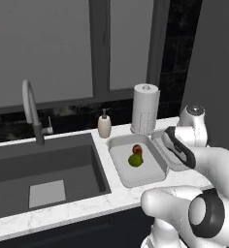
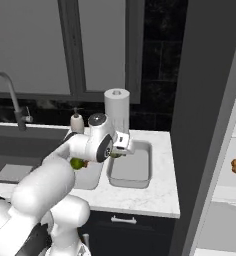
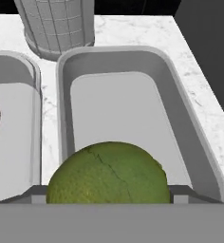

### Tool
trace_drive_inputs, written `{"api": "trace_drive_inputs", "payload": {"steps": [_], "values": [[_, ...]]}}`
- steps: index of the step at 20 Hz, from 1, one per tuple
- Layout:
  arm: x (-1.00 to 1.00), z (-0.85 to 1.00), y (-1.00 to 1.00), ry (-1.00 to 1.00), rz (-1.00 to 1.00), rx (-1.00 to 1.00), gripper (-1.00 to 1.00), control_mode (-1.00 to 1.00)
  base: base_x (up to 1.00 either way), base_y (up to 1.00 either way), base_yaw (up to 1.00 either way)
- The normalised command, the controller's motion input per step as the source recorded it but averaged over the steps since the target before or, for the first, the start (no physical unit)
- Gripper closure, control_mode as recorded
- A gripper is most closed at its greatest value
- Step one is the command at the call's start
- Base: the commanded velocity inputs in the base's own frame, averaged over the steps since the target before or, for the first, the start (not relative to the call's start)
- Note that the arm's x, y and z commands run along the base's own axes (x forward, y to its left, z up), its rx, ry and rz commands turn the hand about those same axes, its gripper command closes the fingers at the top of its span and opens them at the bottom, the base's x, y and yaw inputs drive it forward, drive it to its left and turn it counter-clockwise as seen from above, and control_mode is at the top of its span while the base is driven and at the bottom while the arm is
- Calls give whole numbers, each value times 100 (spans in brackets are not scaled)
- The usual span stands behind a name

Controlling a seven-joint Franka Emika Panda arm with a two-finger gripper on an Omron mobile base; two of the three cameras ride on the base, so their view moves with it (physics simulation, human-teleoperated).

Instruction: Place one lime and one chicken drumstick in each tupperware on the nearby counter, to pack two identical lunches.

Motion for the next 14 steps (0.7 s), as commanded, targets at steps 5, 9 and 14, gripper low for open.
{"api": "trace_drive_inputs", "payload": {"steps": [5, 9, 14], "values": [[58, -36, -36, 6, 0, 0, 100, -100, 0, 0, 0], [48, -35, -26, 2, 0, 0, 100, -100, 0, 0, 0], [45, -44, -3, 0, 0, 0, -100, -100, 0, 0, 0]]}}
